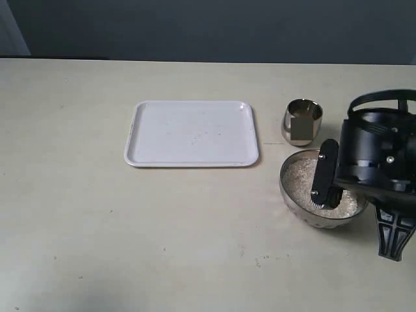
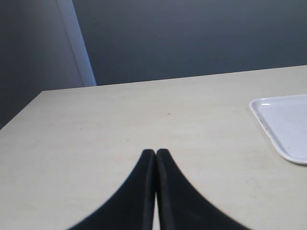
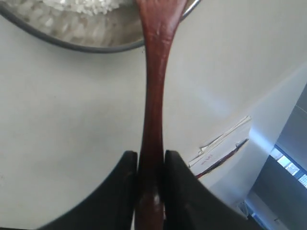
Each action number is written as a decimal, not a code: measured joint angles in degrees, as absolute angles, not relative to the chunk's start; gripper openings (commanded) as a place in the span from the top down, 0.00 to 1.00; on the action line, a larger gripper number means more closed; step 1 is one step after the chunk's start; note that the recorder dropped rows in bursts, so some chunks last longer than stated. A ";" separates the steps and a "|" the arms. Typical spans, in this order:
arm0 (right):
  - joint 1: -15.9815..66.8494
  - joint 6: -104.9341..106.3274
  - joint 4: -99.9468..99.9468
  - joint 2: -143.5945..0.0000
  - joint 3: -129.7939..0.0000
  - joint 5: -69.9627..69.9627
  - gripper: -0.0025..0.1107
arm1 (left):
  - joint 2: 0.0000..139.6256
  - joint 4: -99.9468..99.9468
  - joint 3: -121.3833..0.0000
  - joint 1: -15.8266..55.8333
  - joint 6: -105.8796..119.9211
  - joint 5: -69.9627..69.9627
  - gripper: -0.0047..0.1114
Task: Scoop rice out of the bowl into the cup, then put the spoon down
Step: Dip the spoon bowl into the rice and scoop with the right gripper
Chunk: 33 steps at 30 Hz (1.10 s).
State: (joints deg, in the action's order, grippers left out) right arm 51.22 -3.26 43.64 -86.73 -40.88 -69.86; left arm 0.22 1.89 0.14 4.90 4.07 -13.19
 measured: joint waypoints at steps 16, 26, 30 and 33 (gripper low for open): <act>53.27 -4.55 50.06 -95.84 -43.53 -69.86 0.99 | 0.22 1.89 0.14 4.90 4.07 -13.19 0.96; 53.55 -4.41 50.20 -96.37 -43.53 -69.86 0.99 | 0.22 1.89 0.14 4.90 4.07 -13.19 0.96; 53.55 -3.19 49.97 -96.37 -43.53 -69.86 0.99 | 0.22 1.89 0.14 4.90 4.07 -13.19 0.96; 53.55 -2.80 49.59 -96.37 -43.53 -69.86 0.99 | 0.22 1.89 0.14 4.90 4.07 -13.19 0.96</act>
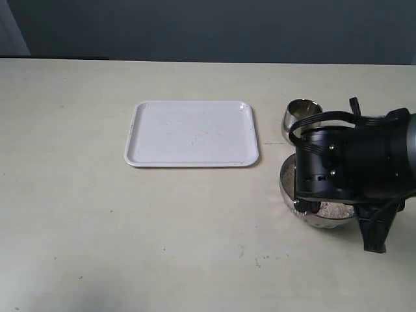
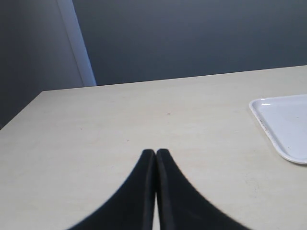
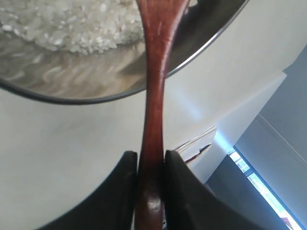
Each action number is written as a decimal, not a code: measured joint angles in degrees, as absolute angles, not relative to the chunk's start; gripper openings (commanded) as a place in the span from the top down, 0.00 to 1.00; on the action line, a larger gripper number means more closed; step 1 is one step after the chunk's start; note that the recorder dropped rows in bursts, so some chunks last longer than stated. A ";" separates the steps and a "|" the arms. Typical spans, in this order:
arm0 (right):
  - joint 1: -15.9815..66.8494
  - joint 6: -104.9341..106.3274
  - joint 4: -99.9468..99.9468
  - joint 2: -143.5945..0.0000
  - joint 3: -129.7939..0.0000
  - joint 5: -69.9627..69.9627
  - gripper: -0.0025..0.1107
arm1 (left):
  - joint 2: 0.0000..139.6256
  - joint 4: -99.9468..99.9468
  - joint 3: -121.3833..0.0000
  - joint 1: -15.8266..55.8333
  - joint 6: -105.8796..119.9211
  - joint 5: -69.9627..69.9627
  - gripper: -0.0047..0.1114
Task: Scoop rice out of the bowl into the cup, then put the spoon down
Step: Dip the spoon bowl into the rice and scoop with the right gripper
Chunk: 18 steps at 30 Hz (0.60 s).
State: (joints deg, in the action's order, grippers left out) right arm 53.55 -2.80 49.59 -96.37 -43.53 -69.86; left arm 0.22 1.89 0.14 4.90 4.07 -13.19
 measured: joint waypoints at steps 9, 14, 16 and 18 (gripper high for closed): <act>53.73 -1.64 47.61 -96.37 -43.56 -69.86 0.99 | 0.22 1.89 0.14 4.90 4.07 -13.19 0.96; 53.73 -0.82 45.34 -96.37 -43.56 -69.86 0.99 | 0.22 1.89 0.14 4.90 4.07 -13.19 0.96; 53.73 -0.68 44.05 -96.37 -43.56 -69.86 0.99 | 0.22 1.89 0.14 4.90 4.07 -13.19 0.96; 53.73 -0.68 42.26 -96.37 -43.56 -69.86 0.99 | 0.22 1.89 0.14 4.90 4.07 -13.19 0.96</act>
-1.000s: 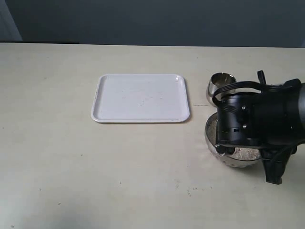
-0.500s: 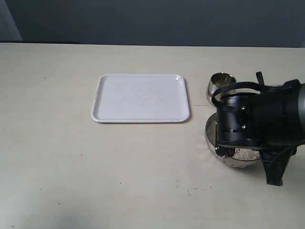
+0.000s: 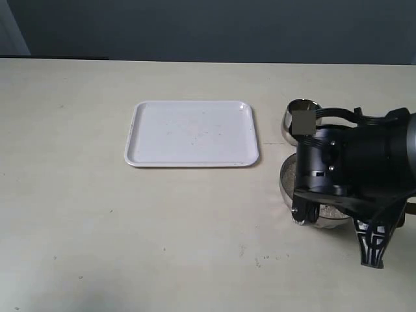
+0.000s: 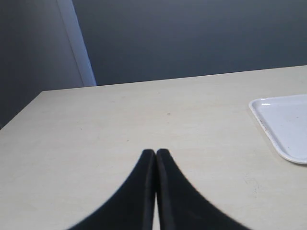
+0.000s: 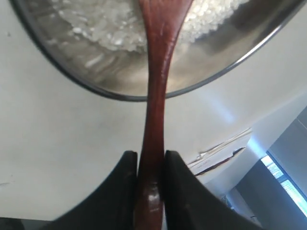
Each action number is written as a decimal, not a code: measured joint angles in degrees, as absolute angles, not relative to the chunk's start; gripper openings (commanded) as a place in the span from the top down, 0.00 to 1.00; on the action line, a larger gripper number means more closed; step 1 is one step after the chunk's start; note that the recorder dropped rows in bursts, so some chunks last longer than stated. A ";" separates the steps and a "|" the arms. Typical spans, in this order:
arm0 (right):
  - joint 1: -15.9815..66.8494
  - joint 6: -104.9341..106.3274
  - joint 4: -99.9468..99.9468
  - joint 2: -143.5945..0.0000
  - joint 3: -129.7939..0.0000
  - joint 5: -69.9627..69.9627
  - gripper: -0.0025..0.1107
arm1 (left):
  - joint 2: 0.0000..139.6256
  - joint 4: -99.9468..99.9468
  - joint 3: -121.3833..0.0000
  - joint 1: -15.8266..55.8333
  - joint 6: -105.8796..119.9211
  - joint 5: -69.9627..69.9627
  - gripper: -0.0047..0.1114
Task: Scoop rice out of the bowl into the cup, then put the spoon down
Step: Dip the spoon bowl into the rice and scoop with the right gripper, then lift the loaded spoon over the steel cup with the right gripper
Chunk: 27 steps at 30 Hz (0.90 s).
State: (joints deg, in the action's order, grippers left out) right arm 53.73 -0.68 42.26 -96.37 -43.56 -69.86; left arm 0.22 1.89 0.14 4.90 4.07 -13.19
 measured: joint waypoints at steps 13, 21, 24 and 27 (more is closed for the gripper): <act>51.15 -3.85 38.27 -94.26 -43.56 -69.65 0.99 | 0.22 1.89 0.14 4.90 4.07 -13.19 0.96; 48.14 -5.04 31.44 -90.91 -43.56 -67.51 0.99 | 0.22 1.89 0.14 4.90 4.07 -13.19 0.96; 47.12 -5.64 28.72 -90.03 -43.56 -65.14 0.99 | 0.22 1.89 0.14 4.90 4.07 -13.19 0.96; 45.87 -5.87 27.02 -89.13 -43.56 -63.50 0.99 | 0.22 1.89 0.14 4.90 4.07 -13.19 0.96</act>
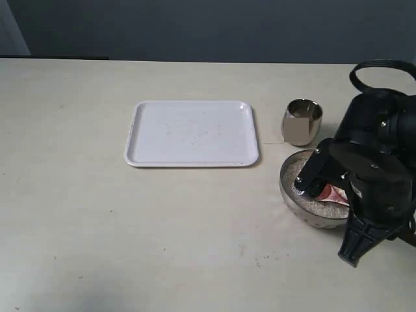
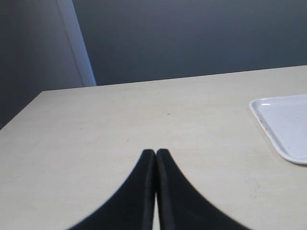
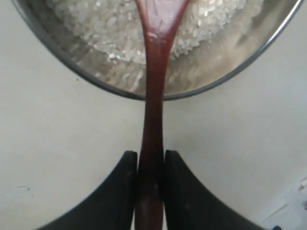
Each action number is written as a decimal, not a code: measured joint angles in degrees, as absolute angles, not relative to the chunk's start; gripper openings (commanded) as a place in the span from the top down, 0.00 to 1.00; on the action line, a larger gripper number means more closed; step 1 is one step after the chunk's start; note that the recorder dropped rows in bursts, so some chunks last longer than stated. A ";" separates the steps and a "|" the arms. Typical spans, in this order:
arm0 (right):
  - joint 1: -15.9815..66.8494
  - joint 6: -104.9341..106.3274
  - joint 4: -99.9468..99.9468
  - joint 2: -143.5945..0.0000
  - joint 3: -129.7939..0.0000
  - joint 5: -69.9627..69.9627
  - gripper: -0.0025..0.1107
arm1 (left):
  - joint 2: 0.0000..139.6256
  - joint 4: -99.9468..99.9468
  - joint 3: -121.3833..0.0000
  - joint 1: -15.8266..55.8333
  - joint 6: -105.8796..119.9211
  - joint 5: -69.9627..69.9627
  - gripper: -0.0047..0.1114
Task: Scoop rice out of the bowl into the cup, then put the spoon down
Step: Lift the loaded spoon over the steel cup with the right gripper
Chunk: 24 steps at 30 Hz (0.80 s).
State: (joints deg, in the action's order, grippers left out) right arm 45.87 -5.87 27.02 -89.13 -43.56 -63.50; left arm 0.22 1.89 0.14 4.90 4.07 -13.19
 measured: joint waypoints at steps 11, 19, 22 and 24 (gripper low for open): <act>40.88 -6.07 25.12 -84.73 -43.56 -62.78 0.99 | 0.22 1.89 0.14 4.90 4.07 -13.19 0.96; 37.17 -2.86 22.65 -82.23 -43.94 -63.12 0.99 | 0.22 1.89 0.14 4.90 4.07 -13.19 0.96; 35.56 -1.93 21.66 -82.23 -45.78 -62.38 0.99 | 0.22 1.89 0.14 4.90 4.07 -13.19 0.96; 34.44 -1.14 21.37 -82.23 -47.62 -61.42 0.99 | 0.22 1.89 0.14 4.90 4.07 -13.19 0.96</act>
State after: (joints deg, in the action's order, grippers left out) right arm 34.44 -1.14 21.37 -82.23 -47.62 -61.42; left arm 0.22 1.89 0.14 4.90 4.07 -13.19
